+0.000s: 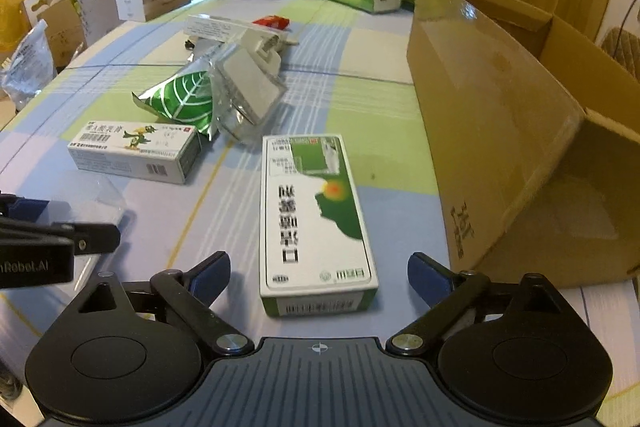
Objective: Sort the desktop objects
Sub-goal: 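Grasp the clear plastic tray with the left tool while the right tool grasps the green-white medicine box, then carry the green-white medicine box into the cardboard box and open the right tool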
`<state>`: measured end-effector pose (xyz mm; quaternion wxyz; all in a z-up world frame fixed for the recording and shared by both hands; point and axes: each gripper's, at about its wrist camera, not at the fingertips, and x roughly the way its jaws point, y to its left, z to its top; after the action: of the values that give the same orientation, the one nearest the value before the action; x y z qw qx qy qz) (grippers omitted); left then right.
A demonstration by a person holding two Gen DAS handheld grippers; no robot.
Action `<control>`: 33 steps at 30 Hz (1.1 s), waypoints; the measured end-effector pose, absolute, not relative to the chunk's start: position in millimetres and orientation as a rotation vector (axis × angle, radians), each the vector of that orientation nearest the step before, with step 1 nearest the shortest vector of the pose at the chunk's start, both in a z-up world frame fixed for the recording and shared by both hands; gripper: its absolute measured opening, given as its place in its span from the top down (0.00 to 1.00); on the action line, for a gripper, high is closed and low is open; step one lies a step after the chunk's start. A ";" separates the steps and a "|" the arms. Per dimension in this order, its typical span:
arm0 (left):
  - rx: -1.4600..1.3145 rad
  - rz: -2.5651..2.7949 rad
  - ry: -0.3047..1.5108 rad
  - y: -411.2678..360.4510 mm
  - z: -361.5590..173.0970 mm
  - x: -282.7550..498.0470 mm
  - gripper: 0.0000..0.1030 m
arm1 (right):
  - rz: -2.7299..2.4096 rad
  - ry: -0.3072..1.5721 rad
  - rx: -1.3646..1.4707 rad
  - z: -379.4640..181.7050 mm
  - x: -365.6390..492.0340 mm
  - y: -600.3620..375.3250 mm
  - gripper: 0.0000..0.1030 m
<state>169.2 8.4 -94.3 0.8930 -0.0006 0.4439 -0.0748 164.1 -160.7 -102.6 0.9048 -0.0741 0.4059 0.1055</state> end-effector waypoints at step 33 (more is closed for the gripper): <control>0.082 -0.383 0.712 -111.1 32.6 152.7 0.50 | 0.134 0.568 -0.058 52.5 103.9 -262.7 0.49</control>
<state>152.7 -111.1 32.6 0.9185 0.0397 0.3465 -0.1862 103.9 -262.7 52.5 0.9572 -0.0284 0.2802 0.0662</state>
